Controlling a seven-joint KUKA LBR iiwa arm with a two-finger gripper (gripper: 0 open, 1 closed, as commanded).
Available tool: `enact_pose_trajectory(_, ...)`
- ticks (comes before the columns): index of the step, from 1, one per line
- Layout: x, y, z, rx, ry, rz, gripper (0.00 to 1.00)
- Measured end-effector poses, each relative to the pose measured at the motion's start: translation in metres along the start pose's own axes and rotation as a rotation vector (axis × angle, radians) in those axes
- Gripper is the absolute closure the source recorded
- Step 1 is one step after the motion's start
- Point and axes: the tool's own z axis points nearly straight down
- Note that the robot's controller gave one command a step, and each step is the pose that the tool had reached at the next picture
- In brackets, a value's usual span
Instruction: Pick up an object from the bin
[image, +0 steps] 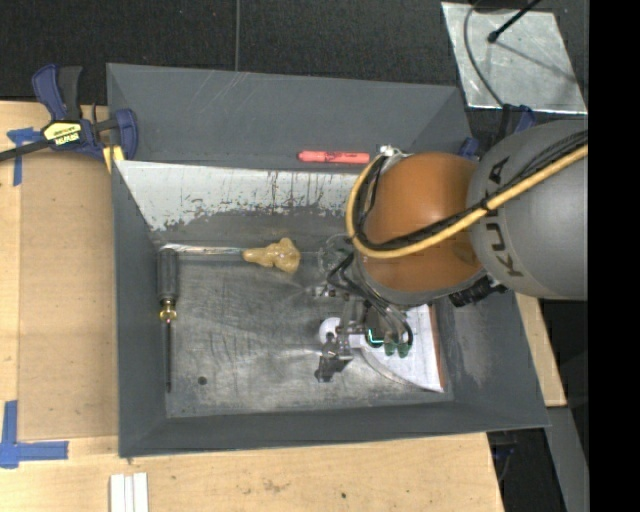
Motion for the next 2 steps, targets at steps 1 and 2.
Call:
enact_pose_trajectory(1, -0.005, -0.01, 0.027, -0.001, -0.009, -0.048, 0.0)
enact_pose_trajectory(2, -0.061, -0.065, 0.097, 0.0, -0.019, -0.12, 1.0)
